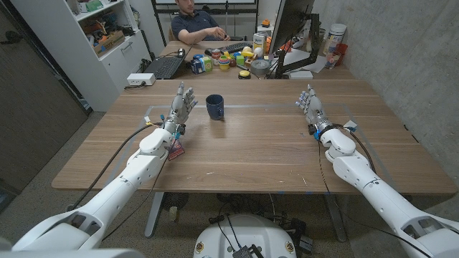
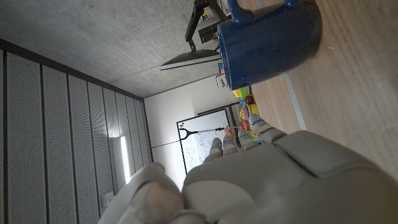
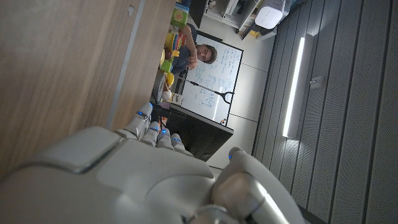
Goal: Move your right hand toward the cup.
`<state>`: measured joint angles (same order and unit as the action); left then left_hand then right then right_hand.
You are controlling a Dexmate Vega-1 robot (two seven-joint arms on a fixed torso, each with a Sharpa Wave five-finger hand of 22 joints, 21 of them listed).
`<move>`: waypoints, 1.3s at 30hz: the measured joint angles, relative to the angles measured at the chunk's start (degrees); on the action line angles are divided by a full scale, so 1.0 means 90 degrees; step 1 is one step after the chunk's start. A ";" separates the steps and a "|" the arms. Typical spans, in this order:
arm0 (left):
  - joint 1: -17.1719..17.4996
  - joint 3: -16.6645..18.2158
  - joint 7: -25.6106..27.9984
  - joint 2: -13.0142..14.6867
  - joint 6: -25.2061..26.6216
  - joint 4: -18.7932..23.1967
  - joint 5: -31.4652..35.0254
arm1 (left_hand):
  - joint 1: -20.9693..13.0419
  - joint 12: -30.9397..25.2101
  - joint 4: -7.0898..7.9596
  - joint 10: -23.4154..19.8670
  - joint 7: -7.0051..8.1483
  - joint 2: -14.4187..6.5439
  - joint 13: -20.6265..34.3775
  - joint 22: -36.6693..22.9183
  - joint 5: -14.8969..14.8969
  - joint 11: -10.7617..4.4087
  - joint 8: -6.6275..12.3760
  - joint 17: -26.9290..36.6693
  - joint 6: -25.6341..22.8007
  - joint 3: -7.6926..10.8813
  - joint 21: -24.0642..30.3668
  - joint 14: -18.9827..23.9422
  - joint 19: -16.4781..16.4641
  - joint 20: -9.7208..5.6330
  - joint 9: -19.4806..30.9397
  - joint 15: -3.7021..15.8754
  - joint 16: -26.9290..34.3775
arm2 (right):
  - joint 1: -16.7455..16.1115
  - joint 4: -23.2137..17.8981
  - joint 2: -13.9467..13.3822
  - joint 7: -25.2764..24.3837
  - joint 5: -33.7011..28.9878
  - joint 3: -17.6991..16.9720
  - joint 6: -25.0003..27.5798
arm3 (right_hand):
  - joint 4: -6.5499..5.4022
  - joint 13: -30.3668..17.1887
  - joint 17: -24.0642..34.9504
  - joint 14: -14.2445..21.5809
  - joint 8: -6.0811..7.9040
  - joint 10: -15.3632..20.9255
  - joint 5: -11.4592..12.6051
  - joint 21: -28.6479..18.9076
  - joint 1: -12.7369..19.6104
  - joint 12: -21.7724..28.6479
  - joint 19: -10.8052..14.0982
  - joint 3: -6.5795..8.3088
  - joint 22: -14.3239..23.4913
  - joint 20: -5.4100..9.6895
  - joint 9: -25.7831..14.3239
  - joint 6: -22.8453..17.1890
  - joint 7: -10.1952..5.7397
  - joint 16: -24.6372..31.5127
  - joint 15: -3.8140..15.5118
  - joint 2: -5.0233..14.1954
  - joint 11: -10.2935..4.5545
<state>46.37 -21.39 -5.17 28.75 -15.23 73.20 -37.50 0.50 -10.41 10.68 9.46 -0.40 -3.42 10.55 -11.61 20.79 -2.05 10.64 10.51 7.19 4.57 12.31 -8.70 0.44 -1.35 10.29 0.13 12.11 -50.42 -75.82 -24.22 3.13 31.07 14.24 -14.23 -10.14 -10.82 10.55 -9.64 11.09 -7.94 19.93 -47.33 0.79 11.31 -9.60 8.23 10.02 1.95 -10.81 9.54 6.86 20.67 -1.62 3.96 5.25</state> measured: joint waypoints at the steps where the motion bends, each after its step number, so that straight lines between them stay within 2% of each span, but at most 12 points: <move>1: -0.0008 0.0000 -0.0023 -0.0004 0.0011 -0.0005 0.0000 | 0.0000 0.0000 0.0000 0.0000 0.0000 0.0000 0.0000 0.0000 0.0000 0.0000 0.0000 0.0005 0.0000 0.0000 0.0000 0.0000 0.0000 0.0000 0.0000 0.0000 0.0000 | -0.0027 -0.0017 0.0103 0.0031 -0.0074 -0.0120 0.0027 | 0.0000 0.0000 0.0000 0.0000 0.0000 0.0002 0.0000 -0.0015 0.0000 0.0000 0.0000 0.0000 0.0000 0.0000 0.0000 0.0000 0.0000 0.0014 0.0000 0.0000 0.0002; 3: -0.0049 0.0015 -0.0098 -0.0037 0.0046 -0.0033 0.0004 | 0.0000 0.0000 0.0000 0.0000 0.0000 0.0000 0.0000 0.0000 0.0000 0.0000 0.0000 0.0005 0.0000 0.0000 0.0000 0.0000 0.0000 0.0000 0.0000 0.0000 0.0000 | -0.0066 -0.0046 0.0274 0.0136 -0.0334 -0.0327 0.0117 | 0.0001 0.0000 -0.0006 -0.0005 0.0000 0.0037 0.0000 -0.0041 0.0020 0.0000 -0.0008 0.0001 0.0000 -0.0008 0.0000 -0.0001 0.0001 0.0013 -0.0006 0.0020 0.0037; 4: -0.0059 0.0025 -0.0130 -0.0048 0.0062 -0.0045 0.0009 | 0.0000 0.0000 0.0000 0.0000 0.0000 0.0000 0.0000 0.0000 0.0000 0.0000 0.0000 0.0005 0.0000 0.0000 0.0000 0.0000 0.0000 0.0000 0.0000 0.0000 0.0000 | -0.0112 -0.0097 0.0526 0.0219 -0.0569 -0.0626 0.0186 | 0.0024 0.0000 -0.0012 -0.0034 0.0028 0.0062 0.0000 -0.0041 0.0067 0.0000 -0.0062 0.0021 0.0000 -0.0070 0.0000 -0.0018 -0.0013 0.0026 -0.0041 0.0067 0.0061; 6: -0.0079 0.0060 -0.0180 -0.0079 0.0088 -0.0072 0.0022 | 0.0000 0.0000 0.0000 0.0000 0.0000 0.0000 0.0000 0.0000 0.0000 0.0000 0.0000 0.0005 0.0000 0.0000 0.0000 0.0000 0.0000 0.0000 0.0000 0.0000 0.0001 | -0.0146 -0.0142 0.0750 0.0345 -0.0932 -0.0875 0.0294 | 0.0135 0.0000 -0.0042 -0.0029 0.0049 0.0138 0.0000 -0.0065 0.0149 0.0000 -0.0039 -0.0024 -0.0010 -0.0283 0.0000 -0.0181 -0.0149 0.0039 -0.0202 0.0089 0.0078; 10: -0.0099 0.0111 -0.0266 -0.0134 0.0133 -0.0111 0.0068 | 0.0000 0.0000 0.0027 0.0000 0.0000 0.0000 0.0000 0.0000 0.0000 0.0000 0.0000 0.0005 -0.0001 -0.0027 0.0000 0.0000 0.0000 0.0001 -0.0001 0.0000 0.0001 | -0.0184 -0.0251 0.1242 0.0554 -0.1530 -0.1404 0.0476 | 0.0234 0.0001 -0.0048 -0.0022 0.0049 0.0250 -0.0008 -0.0065 0.0260 0.0000 -0.0007 -0.0123 -0.0047 -0.0638 0.0001 -0.0411 -0.0364 0.0039 -0.0483 0.0140 0.0080; 15: -0.0107 0.0178 -0.0341 -0.0199 0.0178 -0.0148 0.0128 | 0.0000 0.0000 0.0027 0.0000 0.0000 0.0000 0.0000 0.0001 0.0037 0.0000 0.0000 0.0005 -0.0001 -0.0027 0.0000 0.0000 0.0000 0.0001 -0.0001 0.0000 0.0001 | -0.0166 -0.0385 0.1754 0.0790 -0.2280 -0.1933 0.0643 | 0.0338 0.0001 -0.0048 -0.0021 0.0049 0.0270 -0.0026 0.0021 0.0380 0.0000 0.0081 -0.0227 -0.0048 -0.1043 0.0001 -0.0366 -0.0526 0.0029 -0.0596 0.0016 0.0099; 21: -0.0079 0.0293 -0.0385 -0.0281 0.0211 -0.0160 0.0195 | 0.0000 0.0000 0.0027 0.0000 0.0000 0.0000 0.0000 0.0001 0.0037 0.0000 0.0000 0.0004 -0.0001 -0.0027 0.0000 0.0000 0.0000 0.0001 -0.0001 0.0000 0.0000 | -0.0048 -0.0527 0.2179 0.1089 -0.3311 -0.2347 0.0732 | 0.0435 0.0001 -0.0048 0.0050 0.0049 0.0269 -0.0055 0.0213 0.0441 0.0000 0.0085 -0.0381 -0.0078 -0.1471 0.0001 -0.0368 -0.0711 -0.0037 -0.0666 -0.0312 0.0052; 26: -0.0054 0.0328 -0.0388 -0.0300 0.0222 -0.0152 0.0241 | 0.0000 0.0000 0.0027 0.0000 0.0000 0.0000 0.0000 0.0001 0.0037 0.0000 0.0000 -0.0014 -0.0001 -0.0027 0.0000 0.0000 0.0000 0.0002 -0.0002 0.0000 0.0000 | 0.0056 -0.0653 0.2420 0.1136 -0.3603 -0.2533 0.0732 | 0.0505 0.0002 -0.0047 0.0094 0.0049 0.0313 -0.0055 0.0269 0.0513 0.0000 0.0130 -0.0450 -0.0078 -0.1516 0.0001 -0.0448 -0.0812 -0.0037 -0.0709 -0.0436 0.0008; 28: 0.0010 0.0411 -0.0387 -0.0331 0.0225 -0.0096 0.0258 | 0.0000 0.0001 0.0024 0.0000 0.0000 0.0000 0.0000 0.0002 0.0037 0.0000 0.0000 -0.0014 -0.0001 -0.0030 0.0000 0.0000 0.0000 0.0002 -0.0002 0.0000 0.0000 | 0.0106 -0.0709 0.2498 0.1187 -0.4249 -0.2585 0.0674 | 0.0521 0.0002 -0.0047 0.0119 0.0049 0.0314 -0.0055 0.0294 0.0547 0.0000 0.0166 -0.0466 -0.0067 -0.1546 0.0002 -0.0458 -0.0822 -0.0037 -0.0725 -0.0469 0.0007; 31: 0.0010 0.0411 -0.0377 -0.0331 0.0228 -0.0096 0.0286 | 0.0000 0.0001 0.0018 0.0000 0.0000 0.0000 -0.0001 0.0002 0.0037 0.0000 0.0000 -0.0014 -0.0001 -0.0057 0.0000 0.0000 0.0000 0.0002 -0.0002 0.0000 0.0000 | 0.0205 -0.0787 0.2608 0.1187 -0.4249 -0.2631 0.0674 | 0.0546 0.0002 -0.0047 0.0164 0.0049 0.0347 -0.0055 0.0319 0.0554 0.0000 0.0245 -0.0492 -0.0059 -0.1537 0.0002 -0.0457 -0.0822 -0.0037 -0.0706 -0.0525 -0.0026; 32: 0.0076 0.0489 -0.0374 -0.0356 0.0228 -0.0038 0.0290 | 0.0000 0.0001 0.0026 0.0000 0.0000 0.0000 -0.0001 0.0002 0.0037 0.0000 0.0000 -0.0014 -0.0001 -0.0065 0.0000 0.0000 0.0000 0.0002 -0.0002 0.0000 0.0000 | 0.0223 -0.0798 0.2625 0.1202 -0.4892 -0.2635 0.0541 | 0.0546 0.0002 -0.0047 0.0164 0.0049 0.0347 -0.0055 0.0319 0.0558 0.0000 0.0244 -0.0492 -0.0059 -0.1536 0.0002 -0.0457 -0.0822 -0.0037 -0.0706 -0.0529 -0.0026; 39: 0.0148 0.0582 -0.0348 -0.0388 0.0228 0.0024 0.0344 | 0.0000 0.0003 0.0033 0.0000 0.0000 0.0000 -0.0001 0.0002 0.0037 0.0000 0.0000 -0.0014 -0.0001 -0.0072 0.0000 0.0000 0.0000 0.0002 -0.0002 0.0000 0.0000 | 0.0477 -0.0851 0.2804 0.1215 -0.5553 -0.2634 0.0348 | 0.0608 0.0002 -0.0046 0.0186 0.0049 0.0347 -0.0055 0.0367 0.0632 0.0000 0.0335 -0.0554 -0.0059 -0.1534 0.0002 -0.0491 -0.0855 -0.0071 -0.0684 -0.0602 -0.0026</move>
<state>47.70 -16.16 -8.30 25.26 -13.17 73.41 -34.40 0.50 -10.39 10.97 9.46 -0.41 -3.42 10.54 -11.59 21.12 -2.05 10.63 10.38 7.18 3.92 12.30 -8.70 0.43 -1.33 10.26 0.13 12.11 -46.13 -83.48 1.01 14.07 -18.90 -9.46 -11.09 -4.67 -10.80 10.13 -7.96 11.53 -4.82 19.43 -44.03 6.47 11.31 -6.59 3.25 9.49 -11.86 -10.79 5.12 -0.84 20.03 -7.78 -1.46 5.01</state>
